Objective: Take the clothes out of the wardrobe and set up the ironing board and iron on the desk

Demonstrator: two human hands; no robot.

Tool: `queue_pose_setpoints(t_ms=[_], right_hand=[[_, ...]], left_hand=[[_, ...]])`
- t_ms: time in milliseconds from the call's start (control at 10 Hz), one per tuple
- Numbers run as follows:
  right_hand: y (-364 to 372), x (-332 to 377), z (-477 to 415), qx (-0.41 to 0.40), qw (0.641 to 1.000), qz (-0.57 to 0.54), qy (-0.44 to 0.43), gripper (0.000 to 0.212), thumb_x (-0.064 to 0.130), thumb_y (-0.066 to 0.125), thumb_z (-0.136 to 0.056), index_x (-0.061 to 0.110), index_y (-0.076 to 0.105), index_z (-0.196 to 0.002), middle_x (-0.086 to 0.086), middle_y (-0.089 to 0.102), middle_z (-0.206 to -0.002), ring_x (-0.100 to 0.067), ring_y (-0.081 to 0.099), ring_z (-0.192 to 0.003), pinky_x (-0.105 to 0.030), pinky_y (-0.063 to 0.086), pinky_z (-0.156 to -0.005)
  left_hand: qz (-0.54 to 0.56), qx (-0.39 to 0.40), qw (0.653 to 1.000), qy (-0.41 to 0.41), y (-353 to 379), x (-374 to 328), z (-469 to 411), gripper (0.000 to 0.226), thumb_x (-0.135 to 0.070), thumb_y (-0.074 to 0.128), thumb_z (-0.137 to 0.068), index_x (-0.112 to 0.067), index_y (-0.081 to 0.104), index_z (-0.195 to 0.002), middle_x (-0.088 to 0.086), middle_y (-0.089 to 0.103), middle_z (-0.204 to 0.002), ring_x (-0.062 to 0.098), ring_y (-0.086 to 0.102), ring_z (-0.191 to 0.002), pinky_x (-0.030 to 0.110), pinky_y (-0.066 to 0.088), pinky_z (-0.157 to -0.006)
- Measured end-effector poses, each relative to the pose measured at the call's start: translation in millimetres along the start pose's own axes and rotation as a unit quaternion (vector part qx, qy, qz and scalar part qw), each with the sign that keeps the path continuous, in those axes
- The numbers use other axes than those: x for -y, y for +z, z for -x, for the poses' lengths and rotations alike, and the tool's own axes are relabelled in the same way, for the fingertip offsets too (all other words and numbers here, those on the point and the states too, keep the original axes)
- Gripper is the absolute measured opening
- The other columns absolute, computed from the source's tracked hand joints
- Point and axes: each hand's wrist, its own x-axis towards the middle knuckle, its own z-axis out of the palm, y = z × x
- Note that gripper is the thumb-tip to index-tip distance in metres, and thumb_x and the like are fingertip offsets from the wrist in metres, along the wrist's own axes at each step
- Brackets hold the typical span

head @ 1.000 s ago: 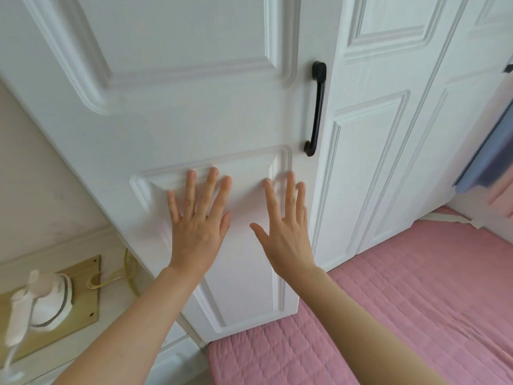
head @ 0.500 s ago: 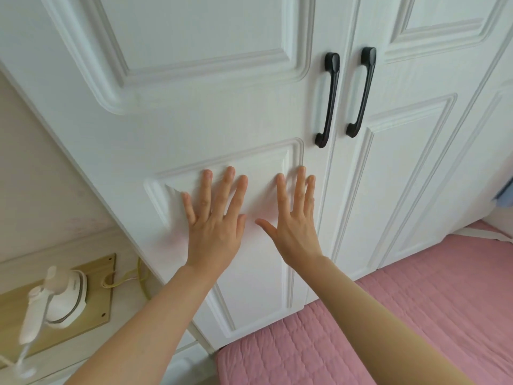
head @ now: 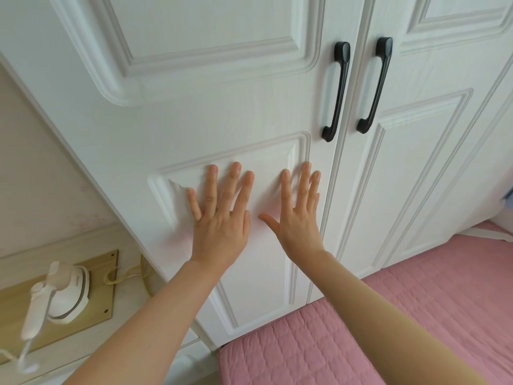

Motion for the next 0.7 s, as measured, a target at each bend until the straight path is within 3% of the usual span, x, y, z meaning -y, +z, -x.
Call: queue_pose_setpoints(t_ms=[300, 500, 600, 700], right_hand=[[-15.2, 7.6, 3.9, 0.022, 0.996, 0.084, 0.013, 0.1, 0.056, 0.057, -0.086, 0.012, -0.005, -0.151, -0.026, -0.012, -0.154, -0.048, -0.007, -0.143, -0.051, 0.011, -0.115], [-30.7, 19.7, 15.8, 0.055, 0.994, 0.084, 0.041, 0.105, 0.041, 0.065, -0.086, 0.015, -0.014, -0.15, -0.024, -0.013, -0.157, -0.046, -0.002, -0.144, -0.052, 0.023, -0.114], [-34.4, 29.1, 28.9, 0.093, 0.992, 0.071, 0.043, 0.098, 0.038, 0.059, -0.09, 0.016, -0.015, -0.15, -0.018, -0.015, -0.158, -0.041, -0.001, -0.145, -0.053, 0.026, -0.113], [-36.0, 40.3, 44.9, 0.141, 0.986, 0.082, 0.033, 0.088, 0.038, 0.05, -0.095, 0.014, -0.015, -0.15, -0.015, -0.013, -0.159, -0.039, -0.005, -0.146, -0.051, 0.02, -0.116]], left_hand=[[-0.01, 0.012, 1.0, 0.014, -16.3, 2.2, 0.6, 0.072, -0.022, 0.053, -0.093, -0.025, 0.013, -0.153, -0.001, 0.007, -0.161, 0.032, 0.004, -0.148, 0.059, 0.003, -0.115], [0.018, 0.051, 0.997, 0.055, -36.5, 16.0, 8.8, 0.069, -0.017, 0.053, -0.092, -0.021, 0.019, -0.152, -0.001, 0.009, -0.161, 0.027, 0.003, -0.149, 0.055, 0.008, -0.117], [0.031, 0.095, 0.994, 0.053, -43.6, 23.5, 26.8, 0.073, -0.02, 0.056, -0.089, -0.018, 0.019, -0.152, 0.0, 0.005, -0.162, 0.026, 0.0, -0.149, 0.055, 0.012, -0.117], [0.04, 0.137, 0.989, 0.039, -55.2, 31.3, 50.4, 0.071, -0.022, 0.057, -0.089, -0.015, 0.022, -0.151, 0.003, 0.007, -0.162, 0.027, 0.0, -0.149, 0.053, 0.016, -0.117]])
